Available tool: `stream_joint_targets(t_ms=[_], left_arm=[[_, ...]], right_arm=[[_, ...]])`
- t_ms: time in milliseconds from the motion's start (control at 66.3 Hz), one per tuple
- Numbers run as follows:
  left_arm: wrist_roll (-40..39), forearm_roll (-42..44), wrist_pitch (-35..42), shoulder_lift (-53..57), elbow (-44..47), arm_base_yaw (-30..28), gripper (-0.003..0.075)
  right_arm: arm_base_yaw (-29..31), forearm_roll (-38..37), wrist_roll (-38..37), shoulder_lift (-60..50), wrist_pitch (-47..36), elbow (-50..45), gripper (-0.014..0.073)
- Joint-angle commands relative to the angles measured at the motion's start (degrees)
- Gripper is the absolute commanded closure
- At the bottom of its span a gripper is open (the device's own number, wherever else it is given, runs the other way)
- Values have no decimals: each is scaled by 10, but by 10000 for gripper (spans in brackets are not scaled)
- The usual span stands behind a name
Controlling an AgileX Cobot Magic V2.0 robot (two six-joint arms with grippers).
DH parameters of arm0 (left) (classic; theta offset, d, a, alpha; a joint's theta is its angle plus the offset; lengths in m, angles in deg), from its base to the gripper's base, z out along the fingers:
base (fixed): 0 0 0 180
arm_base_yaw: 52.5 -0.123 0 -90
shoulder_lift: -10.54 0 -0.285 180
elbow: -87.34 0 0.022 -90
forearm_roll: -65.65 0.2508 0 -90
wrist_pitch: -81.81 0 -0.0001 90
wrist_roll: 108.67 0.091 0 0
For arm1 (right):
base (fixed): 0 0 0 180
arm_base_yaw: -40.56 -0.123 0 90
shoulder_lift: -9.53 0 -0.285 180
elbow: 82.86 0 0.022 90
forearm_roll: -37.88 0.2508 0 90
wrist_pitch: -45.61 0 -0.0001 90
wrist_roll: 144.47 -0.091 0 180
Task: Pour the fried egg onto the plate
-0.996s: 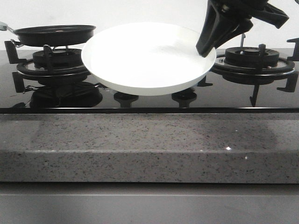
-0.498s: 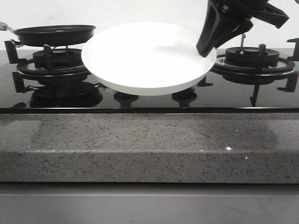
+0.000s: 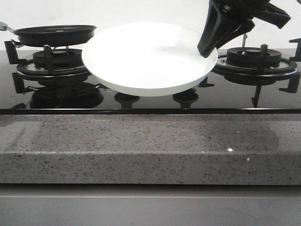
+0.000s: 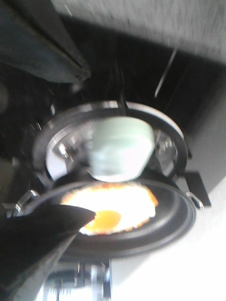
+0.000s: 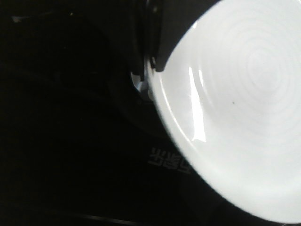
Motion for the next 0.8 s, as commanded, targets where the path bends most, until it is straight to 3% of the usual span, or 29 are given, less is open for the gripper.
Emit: stream_joint_targets(t_ms=[0, 392, 619, 785], left_arm=[[18, -93, -20, 6, -30, -2, 184], [19, -160, -64, -38, -58, -2, 192], [10, -163, -66, -38, -58, -2, 302], [6, -163, -68, -38, -58, 2, 322]], right_arm=[[1, 7, 4, -25, -27, 14, 662], [1, 7, 4, -25, -27, 14, 662], [1, 7, 4, -25, -27, 14, 662], [1, 7, 4, -25, -27, 14, 662]])
